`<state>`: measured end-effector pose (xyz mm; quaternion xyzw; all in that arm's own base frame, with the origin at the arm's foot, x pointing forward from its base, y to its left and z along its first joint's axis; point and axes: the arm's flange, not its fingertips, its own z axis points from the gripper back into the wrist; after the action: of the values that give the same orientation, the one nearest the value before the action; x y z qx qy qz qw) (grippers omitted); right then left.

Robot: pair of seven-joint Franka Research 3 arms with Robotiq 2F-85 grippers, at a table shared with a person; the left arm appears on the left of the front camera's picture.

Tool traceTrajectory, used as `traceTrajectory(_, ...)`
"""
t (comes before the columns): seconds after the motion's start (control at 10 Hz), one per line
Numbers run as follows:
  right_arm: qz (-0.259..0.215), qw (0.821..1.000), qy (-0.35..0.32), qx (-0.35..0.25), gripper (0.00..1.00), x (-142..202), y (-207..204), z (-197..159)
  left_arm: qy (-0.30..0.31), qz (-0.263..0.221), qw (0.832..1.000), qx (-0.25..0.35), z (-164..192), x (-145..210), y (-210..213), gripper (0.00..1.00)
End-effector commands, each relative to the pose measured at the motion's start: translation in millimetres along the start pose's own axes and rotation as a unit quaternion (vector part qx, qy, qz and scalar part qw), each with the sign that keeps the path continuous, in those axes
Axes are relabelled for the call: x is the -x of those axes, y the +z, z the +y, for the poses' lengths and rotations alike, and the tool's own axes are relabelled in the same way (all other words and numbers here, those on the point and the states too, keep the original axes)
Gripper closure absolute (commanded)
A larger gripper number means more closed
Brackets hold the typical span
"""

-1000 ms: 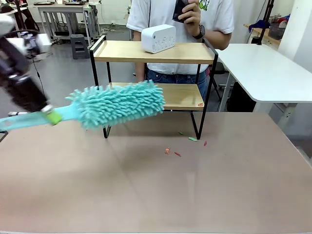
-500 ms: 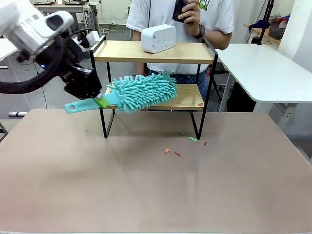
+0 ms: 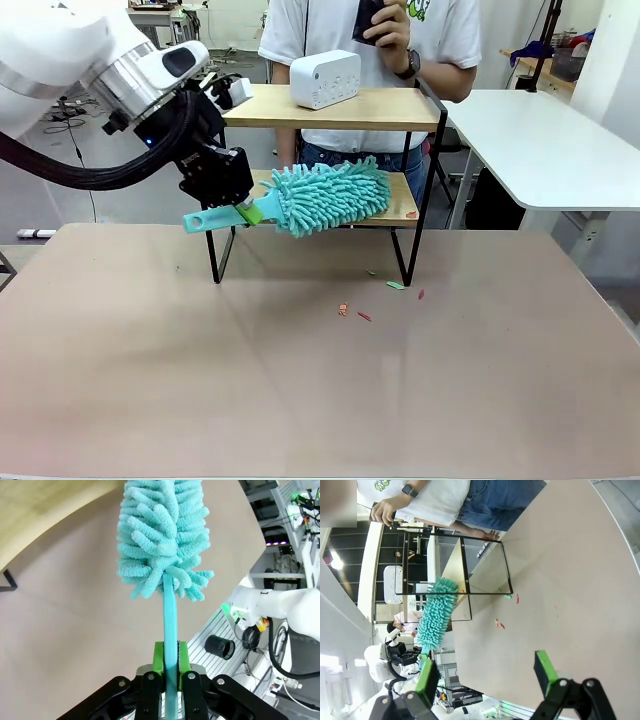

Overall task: Clean the shelf.
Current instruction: Clean the remaining tier of the Shelf with the Duster once objects are removed.

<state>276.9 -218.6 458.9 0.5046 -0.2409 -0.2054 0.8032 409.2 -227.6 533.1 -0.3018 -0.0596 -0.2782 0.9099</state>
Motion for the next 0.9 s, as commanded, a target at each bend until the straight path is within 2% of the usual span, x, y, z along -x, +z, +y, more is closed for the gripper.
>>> traceTrajectory(0.0,-0.007,1.0,0.013,-0.011,0.0,-2.3,-1.2,1.1,-0.003,-0.009,1.0,-0.015,-9.9,-7.2,-3.4,0.88)
traceTrajectory(0.2,-0.007,1.0,0.013,-0.011,0.0,-2.3,-1.2,1.1,-0.011,-0.013,1.0,-0.019,-18.6,-12.6,-9.8,0.88)
traceTrajectory(0.5,-0.007,1.0,0.013,-0.011,0.0,-2.3,-1.2,1.1,-0.061,0.01,0.998,-0.004,-29.1,-16.9,-16.0,0.88)
traceTrajectory(0.8,-0.007,1.0,0.013,-0.011,0.0,-2.3,-1.2,1.1,-0.074,0.017,0.997,-0.005,-32.9,-13.9,-14.9,0.88)
